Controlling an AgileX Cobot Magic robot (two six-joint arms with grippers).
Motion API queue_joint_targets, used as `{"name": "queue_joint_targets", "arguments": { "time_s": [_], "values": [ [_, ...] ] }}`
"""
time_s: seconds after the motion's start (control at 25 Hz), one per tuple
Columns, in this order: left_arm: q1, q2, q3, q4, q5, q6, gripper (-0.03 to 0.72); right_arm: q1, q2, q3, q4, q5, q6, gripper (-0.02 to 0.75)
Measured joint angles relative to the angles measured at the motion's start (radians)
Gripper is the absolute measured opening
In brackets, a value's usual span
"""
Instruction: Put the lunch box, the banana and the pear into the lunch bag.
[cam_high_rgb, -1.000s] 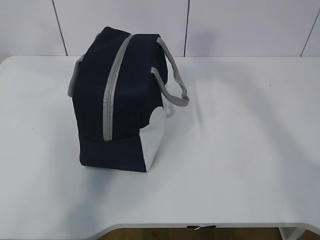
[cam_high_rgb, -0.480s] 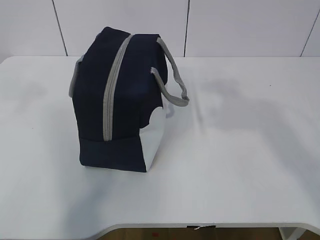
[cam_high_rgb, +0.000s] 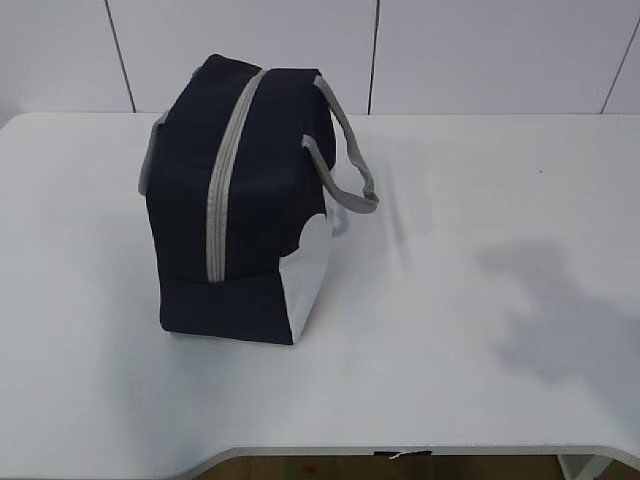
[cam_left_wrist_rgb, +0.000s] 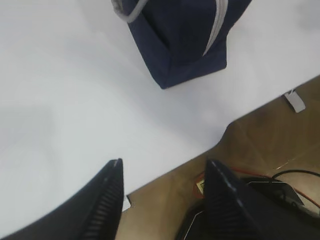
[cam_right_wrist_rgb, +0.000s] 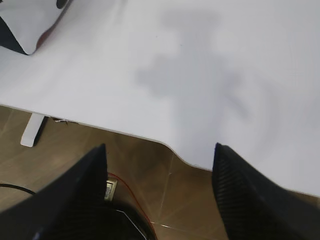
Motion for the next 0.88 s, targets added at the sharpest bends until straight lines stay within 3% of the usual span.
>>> {"name": "queue_joint_targets", "arguments": {
  "time_s": [0.52, 0.88],
  "values": [
    [0.0, -0.328, 0.44, 0.03, -0.05, 0.0, 0.392, 0.0, -0.189, 0.336, -0.058, -0.046, 0.036, 0.524],
    [0.0, -0.405, 0.541, 0.03, -0.148, 0.0, 0.381, 0.0, -0.194, 0.424, -0.069, -0.124, 0.07, 0.524]
  ]
}}
